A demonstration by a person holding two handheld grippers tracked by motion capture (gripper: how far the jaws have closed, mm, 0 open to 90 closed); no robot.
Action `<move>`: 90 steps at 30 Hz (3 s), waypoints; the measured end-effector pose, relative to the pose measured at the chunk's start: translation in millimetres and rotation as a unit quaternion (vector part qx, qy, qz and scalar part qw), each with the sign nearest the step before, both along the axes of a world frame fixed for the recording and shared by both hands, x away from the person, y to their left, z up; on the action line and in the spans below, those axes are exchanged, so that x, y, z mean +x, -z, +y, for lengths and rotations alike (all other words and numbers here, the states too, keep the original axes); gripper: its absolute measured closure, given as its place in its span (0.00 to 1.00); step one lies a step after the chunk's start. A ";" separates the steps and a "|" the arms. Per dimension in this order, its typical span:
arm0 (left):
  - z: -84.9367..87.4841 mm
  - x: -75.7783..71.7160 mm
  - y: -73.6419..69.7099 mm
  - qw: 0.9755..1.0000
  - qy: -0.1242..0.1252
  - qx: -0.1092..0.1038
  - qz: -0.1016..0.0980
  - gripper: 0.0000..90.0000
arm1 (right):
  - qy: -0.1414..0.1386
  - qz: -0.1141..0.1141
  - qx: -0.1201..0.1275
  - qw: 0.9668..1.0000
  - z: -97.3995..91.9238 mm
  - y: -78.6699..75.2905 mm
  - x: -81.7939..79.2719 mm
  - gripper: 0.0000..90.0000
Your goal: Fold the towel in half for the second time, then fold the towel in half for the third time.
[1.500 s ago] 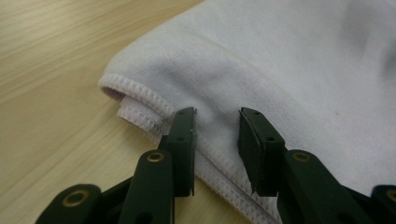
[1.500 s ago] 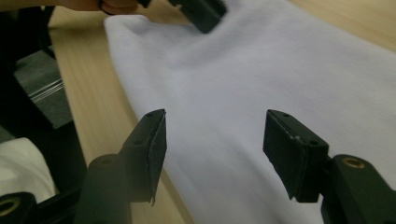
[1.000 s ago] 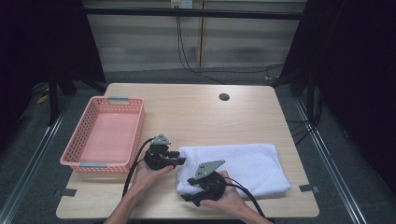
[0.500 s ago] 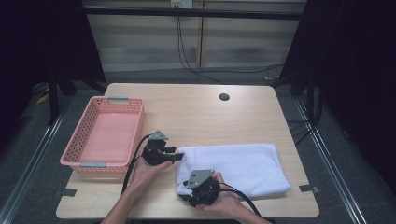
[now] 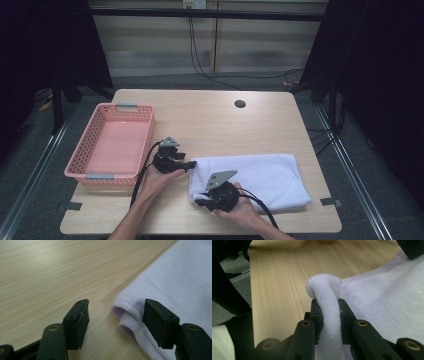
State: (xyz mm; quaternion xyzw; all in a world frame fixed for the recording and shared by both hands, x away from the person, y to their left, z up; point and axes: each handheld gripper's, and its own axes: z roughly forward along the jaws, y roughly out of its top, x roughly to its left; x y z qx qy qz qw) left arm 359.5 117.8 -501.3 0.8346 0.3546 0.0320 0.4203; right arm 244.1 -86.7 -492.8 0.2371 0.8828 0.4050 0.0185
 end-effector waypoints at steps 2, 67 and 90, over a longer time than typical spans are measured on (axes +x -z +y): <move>-4.3 -0.9 -0.3 1.000 0.012 0.006 0.000 0.41 | 0.002 0.003 0.001 1.000 -0.5 -0.3 -0.7 0.87; 49.3 -8.8 -98.1 0.992 -0.016 -0.128 -0.001 0.89 | 0.000 -0.006 0.136 0.991 32.4 -89.9 0.2 0.87; -99.2 19.0 -98.5 0.993 0.069 -0.093 0.006 0.88 | 0.131 -0.028 0.176 0.975 -95.8 -78.9 -17.6 0.86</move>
